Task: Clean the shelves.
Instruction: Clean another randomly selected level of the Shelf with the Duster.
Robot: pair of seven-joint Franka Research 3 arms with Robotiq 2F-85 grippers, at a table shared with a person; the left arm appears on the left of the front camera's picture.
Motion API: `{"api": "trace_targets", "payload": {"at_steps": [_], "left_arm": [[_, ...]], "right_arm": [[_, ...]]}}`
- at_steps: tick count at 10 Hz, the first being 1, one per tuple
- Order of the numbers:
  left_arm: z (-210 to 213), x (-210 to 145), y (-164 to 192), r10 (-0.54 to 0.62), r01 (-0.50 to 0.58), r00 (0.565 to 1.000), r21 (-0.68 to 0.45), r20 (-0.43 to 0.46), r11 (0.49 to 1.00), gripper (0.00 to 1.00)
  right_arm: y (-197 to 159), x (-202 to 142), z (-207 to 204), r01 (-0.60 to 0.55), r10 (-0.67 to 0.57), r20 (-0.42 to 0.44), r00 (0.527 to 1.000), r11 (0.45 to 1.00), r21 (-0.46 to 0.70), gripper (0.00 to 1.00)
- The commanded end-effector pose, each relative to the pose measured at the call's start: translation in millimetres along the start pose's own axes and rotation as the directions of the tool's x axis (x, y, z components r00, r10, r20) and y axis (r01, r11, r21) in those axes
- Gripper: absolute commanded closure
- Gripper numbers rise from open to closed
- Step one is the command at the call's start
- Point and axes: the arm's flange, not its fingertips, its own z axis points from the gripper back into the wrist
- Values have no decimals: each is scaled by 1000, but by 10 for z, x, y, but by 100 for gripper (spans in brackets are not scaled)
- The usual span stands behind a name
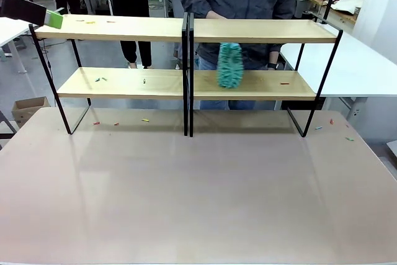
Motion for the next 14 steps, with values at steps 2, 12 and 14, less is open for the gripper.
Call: {"api": "trace_targets", "payload": {"at_steps": [2,12,14], "left_arm": [[-5,-4,7,1,-1,1000,-2,1,1000,0],[-5,-4,7,1,-1,1000,-2,1,1000,0],[-5,-4,7,1,-1,1000,-2,1,1000,0]], "right_arm": [[611,569,-1257,-263,197,-370,908,955,-137,88],[1514,348,-2127,-415,255,-681,686,906,-78,88],[1552,381,-2426,-427,219,-718,661,896,-119,88]]}}
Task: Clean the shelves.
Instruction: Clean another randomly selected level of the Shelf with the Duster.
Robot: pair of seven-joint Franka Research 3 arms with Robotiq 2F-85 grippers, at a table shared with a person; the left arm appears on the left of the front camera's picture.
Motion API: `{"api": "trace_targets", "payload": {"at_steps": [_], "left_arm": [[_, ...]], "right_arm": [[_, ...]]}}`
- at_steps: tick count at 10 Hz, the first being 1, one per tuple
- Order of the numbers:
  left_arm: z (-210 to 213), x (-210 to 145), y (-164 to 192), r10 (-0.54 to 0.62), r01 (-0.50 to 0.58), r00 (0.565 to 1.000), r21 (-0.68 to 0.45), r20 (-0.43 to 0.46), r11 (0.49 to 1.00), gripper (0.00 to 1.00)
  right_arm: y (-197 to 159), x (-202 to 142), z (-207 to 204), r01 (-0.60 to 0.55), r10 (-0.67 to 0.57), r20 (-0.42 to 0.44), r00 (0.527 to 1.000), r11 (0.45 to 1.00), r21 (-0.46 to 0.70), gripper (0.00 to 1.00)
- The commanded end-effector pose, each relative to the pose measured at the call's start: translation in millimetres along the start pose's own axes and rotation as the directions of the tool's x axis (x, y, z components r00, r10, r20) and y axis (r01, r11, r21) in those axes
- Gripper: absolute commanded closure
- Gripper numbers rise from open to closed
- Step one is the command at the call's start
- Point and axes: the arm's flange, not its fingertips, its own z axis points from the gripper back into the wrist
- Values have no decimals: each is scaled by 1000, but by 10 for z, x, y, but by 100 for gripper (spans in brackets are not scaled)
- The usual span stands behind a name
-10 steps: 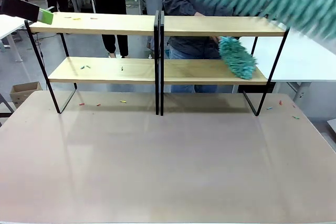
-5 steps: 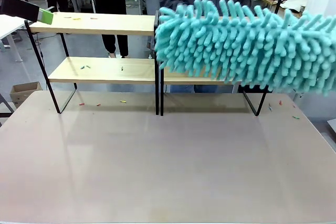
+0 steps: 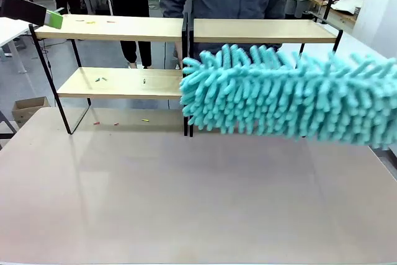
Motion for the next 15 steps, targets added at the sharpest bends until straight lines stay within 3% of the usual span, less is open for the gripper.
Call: {"api": "trace_targets", "payload": {"at_steps": [1,4,5,7,8,9,10,11,12,13,14,15], "left_arm": [[-5,-3,7,1,-1,1000,-2,1,1000,0],[-5,-3,7,1,-1,1000,-2,1,1000,0],[-5,-3,7,1,-1,1000,-2,1,1000,0],[-5,-3,7,1,-1,1000,-2,1,1000,0],[-5,-3,7,1,-1,1000,-2,1,1000,0],[-5,-3,7,1,-1,1000,-2,1,1000,0],[-5,-3,7,1,-1,1000,-2,1,1000,0],[-5,-3,7,1,-1,1000,-2,1,1000,0],[-5,-3,7,1,-1,1000,-2,1,1000,0],[-5,-3,7,1,-1,1000,-2,1,1000,0],[-5,-3,7,1,-1,1000,-2,1,1000,0],[-5,-3,7,1,-1,1000,-2,1,1000,0]], "right_arm": [[57,147,-86,5,-5,-15,1000,1000,-29,88],[25,180,-98,17,-17,12,1000,999,-44,88],[-44,395,-249,76,-76,5,997,995,-63,88],[-277,1217,-902,171,-171,18,985,983,-62,88],[-309,1583,-1311,262,-262,21,965,955,-140,88],[-293,1793,-1667,272,-278,-11,960,947,-172,88],[-263,1777,-1785,184,-200,-129,971,975,-128,88],[-245,1507,-1452,219,-220,1,975,967,-127,88],[-245,1507,-1452,219,-220,1,975,967,-127,88],[-215,1790,-1917,202,-212,-64,975,969,-140,88],[-224,1930,-1967,374,-387,-5,922,895,-242,88],[-364,2176,-2110,453,-449,84,889,842,-293,88]]}}
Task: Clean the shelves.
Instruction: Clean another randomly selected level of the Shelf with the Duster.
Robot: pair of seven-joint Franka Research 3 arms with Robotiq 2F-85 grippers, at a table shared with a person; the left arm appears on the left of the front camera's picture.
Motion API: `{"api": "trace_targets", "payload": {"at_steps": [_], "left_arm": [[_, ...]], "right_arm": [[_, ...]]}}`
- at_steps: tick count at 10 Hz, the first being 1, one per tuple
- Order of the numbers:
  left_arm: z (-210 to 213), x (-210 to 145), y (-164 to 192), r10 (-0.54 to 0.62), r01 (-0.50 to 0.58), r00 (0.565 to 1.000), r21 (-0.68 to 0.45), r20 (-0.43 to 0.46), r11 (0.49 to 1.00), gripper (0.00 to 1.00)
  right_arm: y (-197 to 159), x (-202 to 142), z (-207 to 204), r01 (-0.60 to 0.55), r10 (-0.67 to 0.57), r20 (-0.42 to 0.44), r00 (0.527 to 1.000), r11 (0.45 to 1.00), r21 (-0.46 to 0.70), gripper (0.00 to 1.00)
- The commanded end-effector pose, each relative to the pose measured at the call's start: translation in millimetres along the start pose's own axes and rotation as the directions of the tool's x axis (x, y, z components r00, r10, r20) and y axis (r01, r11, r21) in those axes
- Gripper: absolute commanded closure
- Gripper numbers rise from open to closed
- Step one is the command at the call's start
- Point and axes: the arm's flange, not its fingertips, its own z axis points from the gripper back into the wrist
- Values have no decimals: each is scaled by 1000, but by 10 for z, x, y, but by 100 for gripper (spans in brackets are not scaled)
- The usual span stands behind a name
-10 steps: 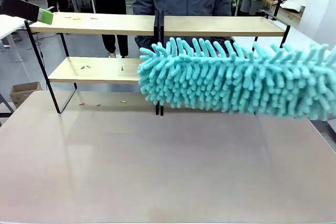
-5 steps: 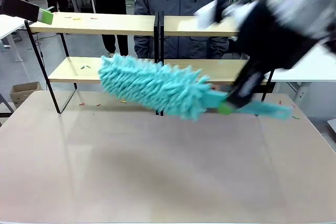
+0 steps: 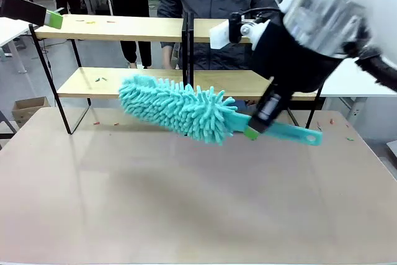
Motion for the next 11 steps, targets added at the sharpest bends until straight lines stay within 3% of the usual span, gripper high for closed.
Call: {"api": "trace_targets", "payload": {"at_steps": [1,2,5,7,9,11], "left_arm": [[-5,-3,7,1,-1,1000,-2,1,1000,0],[-5,-3,7,1,-1,1000,-2,1,1000,0],[-5,-3,7,1,-1,1000,-2,1,1000,0],[-5,-3,7,1,-1,1000,-2,1,1000,0],[-5,-3,7,1,-1,1000,-2,1,1000,0],[-5,-3,7,1,-1,1000,-2,1,1000,0]], "right_arm": [[11,616,-438,204,-193,105,975,974,-98,88],[21,813,-592,260,-247,134,960,961,-92,88],[141,1204,-980,320,-319,19,947,944,-79,88],[109,1361,-1137,411,-407,61,911,909,-70,88],[154,1379,-1236,376,-377,1,926,924,-74,88],[-56,1205,-1110,465,-464,14,886,885,-37,88]]}}
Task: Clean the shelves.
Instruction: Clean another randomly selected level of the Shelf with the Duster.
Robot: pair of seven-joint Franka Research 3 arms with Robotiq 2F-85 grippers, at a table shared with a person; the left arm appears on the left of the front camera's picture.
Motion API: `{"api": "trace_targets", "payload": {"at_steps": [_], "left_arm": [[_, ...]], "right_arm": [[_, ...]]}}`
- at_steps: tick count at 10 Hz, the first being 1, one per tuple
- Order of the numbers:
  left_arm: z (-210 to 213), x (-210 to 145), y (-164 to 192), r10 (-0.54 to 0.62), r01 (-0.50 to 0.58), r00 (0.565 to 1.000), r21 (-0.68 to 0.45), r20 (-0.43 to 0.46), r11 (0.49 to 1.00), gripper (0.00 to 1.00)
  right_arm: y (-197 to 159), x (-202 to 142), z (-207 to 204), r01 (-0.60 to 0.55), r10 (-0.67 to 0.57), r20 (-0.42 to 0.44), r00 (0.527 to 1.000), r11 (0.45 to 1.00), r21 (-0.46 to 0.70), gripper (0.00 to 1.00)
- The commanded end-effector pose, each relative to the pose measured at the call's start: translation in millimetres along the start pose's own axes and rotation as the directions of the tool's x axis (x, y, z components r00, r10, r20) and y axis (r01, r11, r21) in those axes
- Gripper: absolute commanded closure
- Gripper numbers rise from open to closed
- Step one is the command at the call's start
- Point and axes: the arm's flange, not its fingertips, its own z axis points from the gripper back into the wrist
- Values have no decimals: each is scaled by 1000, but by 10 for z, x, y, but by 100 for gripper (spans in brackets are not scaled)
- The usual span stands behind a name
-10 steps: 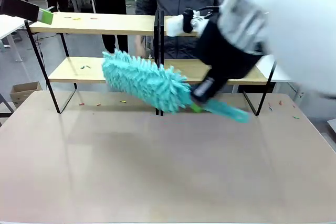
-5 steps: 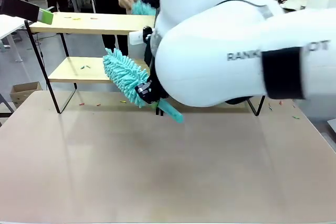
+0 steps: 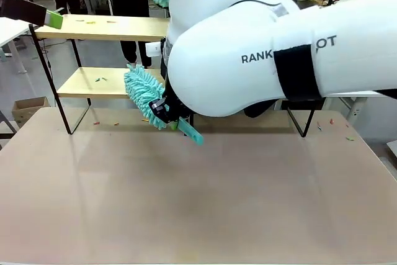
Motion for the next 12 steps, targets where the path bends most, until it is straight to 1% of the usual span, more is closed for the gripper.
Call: {"api": "trace_targets", "payload": {"at_steps": [1,2,3,5,7,8,9,10,12], "left_arm": [[-5,-3,7,1,-1,1000,-2,1,1000,0],[-5,-3,7,1,-1,1000,-2,1,1000,0],[-5,-3,7,1,-1,1000,-2,1,1000,0],[-5,-3,7,1,-1,1000,-2,1,1000,0],[-5,-3,7,1,-1,1000,-2,1,1000,0],[-5,-3,7,1,-1,1000,-2,1,1000,0],[-5,-3,7,1,-1,1000,-2,1,1000,0],[-5,-3,7,1,-1,1000,-2,1,1000,0],[-5,-3,7,1,-1,1000,-2,1,1000,0]], "right_arm": [[-165,17,85,166,-167,38,985,986,32,88],[-118,100,20,208,-212,109,971,977,43,88],[-61,203,-51,246,-252,130,959,967,60,88],[-18,370,-182,278,-280,99,955,960,37,88],[-7,464,-284,306,-309,124,943,951,39,88],[-11,471,-304,316,-319,151,936,948,45,88],[-32,421,-268,297,-298,144,944,954,29,88],[-126,350,-294,284,-288,89,954,957,52,88],[-126,350,-294,284,-288,89,954,957,52,88]]}}
